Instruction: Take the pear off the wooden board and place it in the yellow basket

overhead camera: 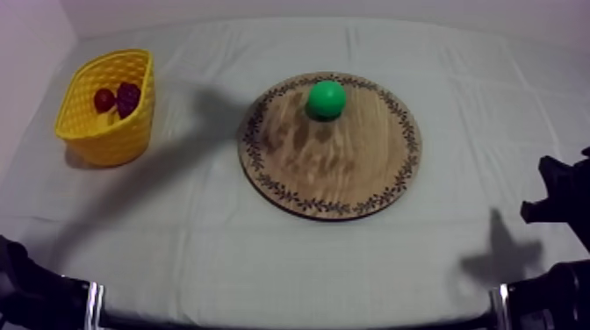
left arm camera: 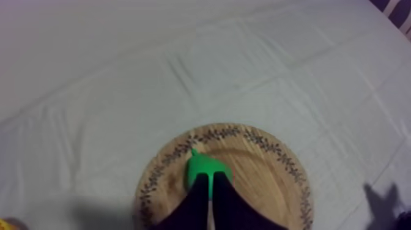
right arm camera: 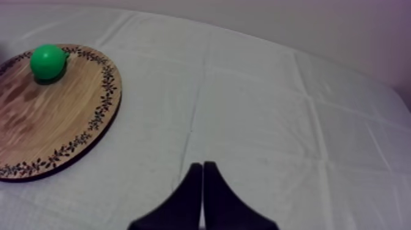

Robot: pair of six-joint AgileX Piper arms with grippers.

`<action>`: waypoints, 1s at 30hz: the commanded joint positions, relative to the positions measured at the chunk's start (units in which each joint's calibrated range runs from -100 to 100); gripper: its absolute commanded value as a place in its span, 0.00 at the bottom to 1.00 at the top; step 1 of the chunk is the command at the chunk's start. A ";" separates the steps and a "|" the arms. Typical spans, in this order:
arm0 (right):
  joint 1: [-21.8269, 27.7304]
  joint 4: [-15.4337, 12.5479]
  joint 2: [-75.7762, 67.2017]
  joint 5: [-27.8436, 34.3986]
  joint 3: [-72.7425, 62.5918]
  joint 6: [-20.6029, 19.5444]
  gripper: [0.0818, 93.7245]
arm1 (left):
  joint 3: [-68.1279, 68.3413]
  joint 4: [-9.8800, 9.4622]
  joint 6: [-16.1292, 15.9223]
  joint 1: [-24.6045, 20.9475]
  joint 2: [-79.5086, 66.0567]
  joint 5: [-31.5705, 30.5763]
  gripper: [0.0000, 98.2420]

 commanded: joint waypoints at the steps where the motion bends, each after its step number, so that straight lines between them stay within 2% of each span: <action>1: 0.00 0.02 -0.05 0.00 0.00 0.01 0.00 | -5.06 -0.30 2.97 0.57 4.36 1.69 0.00; 10: 0.00 0.02 -0.05 0.00 0.00 0.01 0.00 | -11.74 -1.99 10.63 1.99 12.44 5.48 0.00; 17: 0.00 0.02 -0.05 0.00 0.00 0.01 0.00 | -11.91 -3.79 14.03 2.40 15.08 6.29 0.00; 21: 0.00 0.02 -0.05 0.00 0.00 0.01 0.00 | -10.99 -4.27 14.30 2.56 15.63 5.89 0.01; 24: 0.00 0.02 -0.05 0.00 0.00 0.01 0.00 | -10.84 -4.30 14.04 2.53 15.77 5.32 0.13; 26: 0.00 0.02 -0.05 0.00 0.00 0.01 0.00 | -10.98 -4.23 13.86 2.40 15.80 5.18 0.28; 28: 0.00 0.02 -0.05 0.00 0.00 0.01 0.00 | -11.06 -3.74 13.06 2.27 15.82 5.17 0.47; 30: 0.00 0.02 -0.05 0.00 0.00 0.01 0.00 | -11.16 -3.02 12.32 2.09 15.83 5.75 0.58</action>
